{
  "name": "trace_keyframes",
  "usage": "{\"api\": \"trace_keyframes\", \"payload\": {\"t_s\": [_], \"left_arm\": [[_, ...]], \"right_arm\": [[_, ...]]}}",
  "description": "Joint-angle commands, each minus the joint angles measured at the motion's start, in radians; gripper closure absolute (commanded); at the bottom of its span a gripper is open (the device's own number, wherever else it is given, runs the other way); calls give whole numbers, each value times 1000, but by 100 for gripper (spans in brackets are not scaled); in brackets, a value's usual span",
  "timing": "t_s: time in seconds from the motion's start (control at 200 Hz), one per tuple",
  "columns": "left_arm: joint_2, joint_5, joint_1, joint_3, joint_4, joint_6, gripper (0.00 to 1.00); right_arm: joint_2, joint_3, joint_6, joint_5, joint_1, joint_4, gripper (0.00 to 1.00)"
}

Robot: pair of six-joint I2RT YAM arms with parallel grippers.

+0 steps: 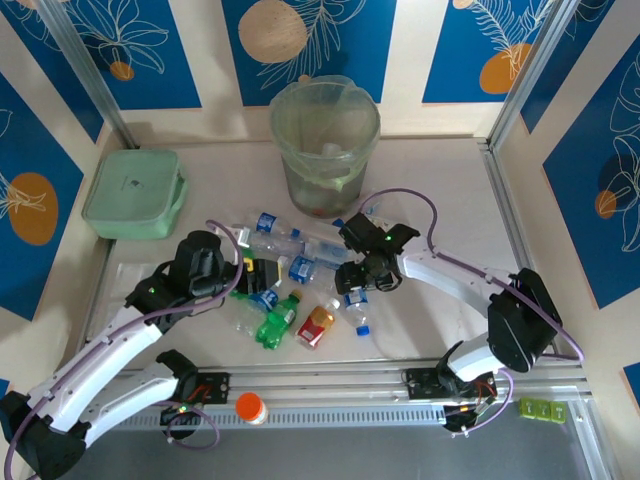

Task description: Put the plastic bottles in the bin

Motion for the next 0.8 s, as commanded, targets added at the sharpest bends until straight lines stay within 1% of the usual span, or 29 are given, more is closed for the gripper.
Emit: {"api": "trace_keyframes", "payload": {"t_s": [0.0, 0.205, 0.485, 0.795], "left_arm": [[-9, 0, 2, -11, 32, -10, 28], [-12, -3, 2, -10, 27, -5, 28], [-11, 0, 2, -18, 30, -7, 28], [-12, -4, 2, -12, 27, -6, 28]], "right_arm": [[26, -4, -8, -21, -5, 5, 31], [100, -49, -10, -20, -15, 63, 31], [161, -73, -1, -40, -17, 133, 32], [151, -119, 13, -50, -19, 178, 38]]}}
